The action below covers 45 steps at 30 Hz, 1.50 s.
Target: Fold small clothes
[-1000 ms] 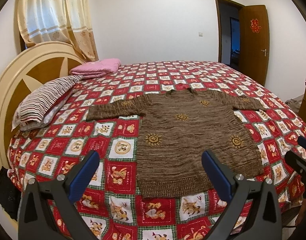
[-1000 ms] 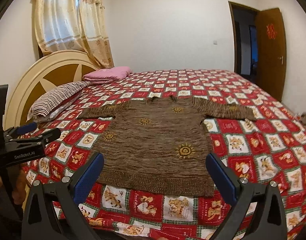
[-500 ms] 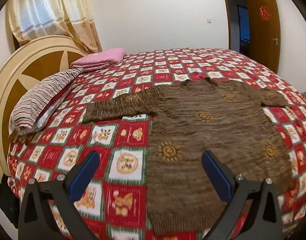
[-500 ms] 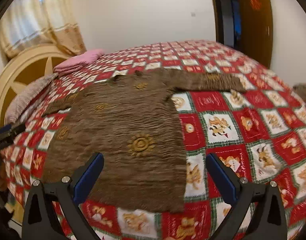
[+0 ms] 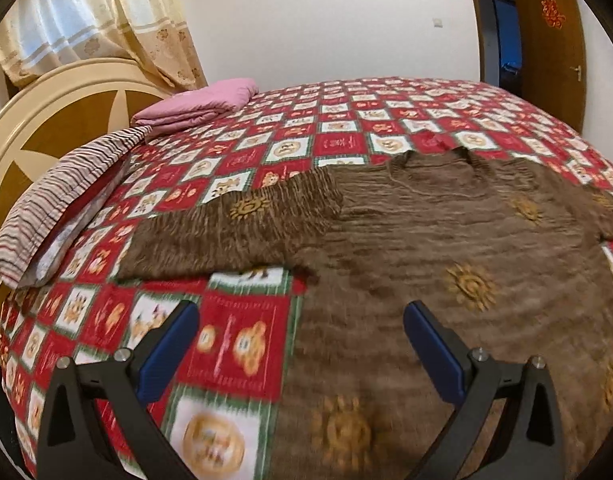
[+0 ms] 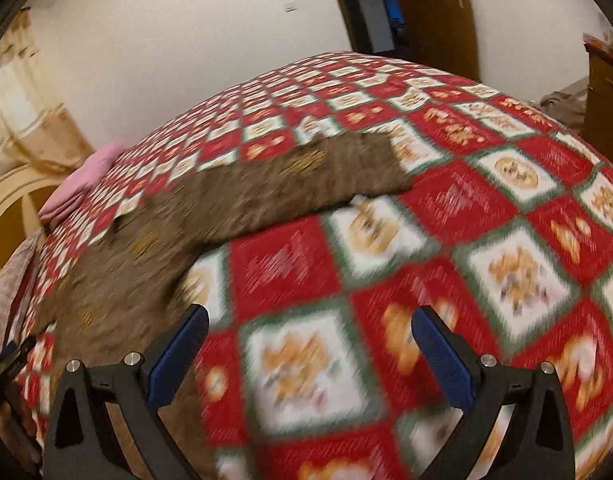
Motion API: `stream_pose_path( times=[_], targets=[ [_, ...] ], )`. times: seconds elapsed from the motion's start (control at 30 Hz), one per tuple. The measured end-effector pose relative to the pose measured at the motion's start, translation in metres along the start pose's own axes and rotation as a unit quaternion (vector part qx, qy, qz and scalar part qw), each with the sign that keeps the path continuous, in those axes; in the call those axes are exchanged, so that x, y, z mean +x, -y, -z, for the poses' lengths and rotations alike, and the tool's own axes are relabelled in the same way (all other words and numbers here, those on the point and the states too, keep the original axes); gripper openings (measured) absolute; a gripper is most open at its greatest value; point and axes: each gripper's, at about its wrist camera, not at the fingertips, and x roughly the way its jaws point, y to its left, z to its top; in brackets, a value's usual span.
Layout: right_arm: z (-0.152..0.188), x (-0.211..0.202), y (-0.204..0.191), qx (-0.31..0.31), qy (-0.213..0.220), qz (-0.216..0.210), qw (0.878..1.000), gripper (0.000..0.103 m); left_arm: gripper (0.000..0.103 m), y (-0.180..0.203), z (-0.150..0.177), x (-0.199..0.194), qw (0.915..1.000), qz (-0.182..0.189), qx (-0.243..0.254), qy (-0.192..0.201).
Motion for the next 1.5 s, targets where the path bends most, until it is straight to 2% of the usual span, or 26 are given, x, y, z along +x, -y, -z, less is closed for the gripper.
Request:
stream_pose_path(
  times=[0.07,0.17,0.33,0.4,0.43,0.6,0.73,0.83,0.87,0.9,1.2,1.5],
  targets=[
    [-0.016,0.015,0.009,0.009,0.000,0.005,1.000,0.100,0.103,0.003,-0.008,0.017,0.9999,-0.005,0.001,-0.010],
    [-0.046,0.042,0.026,0.024,0.000,0.017,1.000,0.091,0.103,0.002,-0.019,0.044,0.9995,-0.008,-0.006,-0.030],
    [-0.084,0.080,0.045,0.035,-0.003,0.039,0.999,0.086,0.103,-0.004,-0.029,0.076,0.9981,-0.023,-0.022,-0.052],
    [-0.097,0.093,0.050,0.030,-0.006,0.049,0.998,0.076,0.103,-0.005,-0.033,0.087,0.9976,-0.029,-0.025,-0.058],
    [-0.104,0.101,0.052,0.029,-0.011,0.046,0.998,0.075,0.103,-0.005,-0.035,0.092,0.9972,-0.030,-0.027,-0.062],
    [-0.122,0.130,0.056,0.017,-0.029,0.058,0.998,0.069,0.103,-0.008,-0.032,0.112,0.9946,-0.020,-0.045,-0.091],
    [-0.121,0.145,0.056,0.000,-0.038,0.069,0.997,0.059,0.103,-0.012,-0.030,0.116,0.9928,-0.006,-0.064,-0.100],
    [-0.121,0.145,0.051,-0.023,-0.041,0.070,0.996,0.035,0.103,-0.011,-0.028,0.121,0.9915,0.005,-0.068,-0.111],
    [-0.122,0.143,0.050,-0.022,-0.043,0.054,0.997,0.016,0.103,-0.012,-0.028,0.122,0.9909,0.010,-0.072,-0.114],
    [-0.124,0.143,0.049,-0.020,-0.048,0.043,0.998,0.011,0.103,-0.014,-0.027,0.123,0.9903,0.014,-0.078,-0.114],
    [-0.144,0.096,-0.005,-0.055,0.000,0.025,0.998,0.011,0.103,-0.020,-0.024,0.122,0.9894,0.031,-0.094,-0.106],
    [-0.159,0.046,-0.099,-0.136,0.047,0.000,0.990,0.010,0.103,-0.023,-0.022,0.121,0.9892,0.038,-0.100,-0.100]
  ],
)
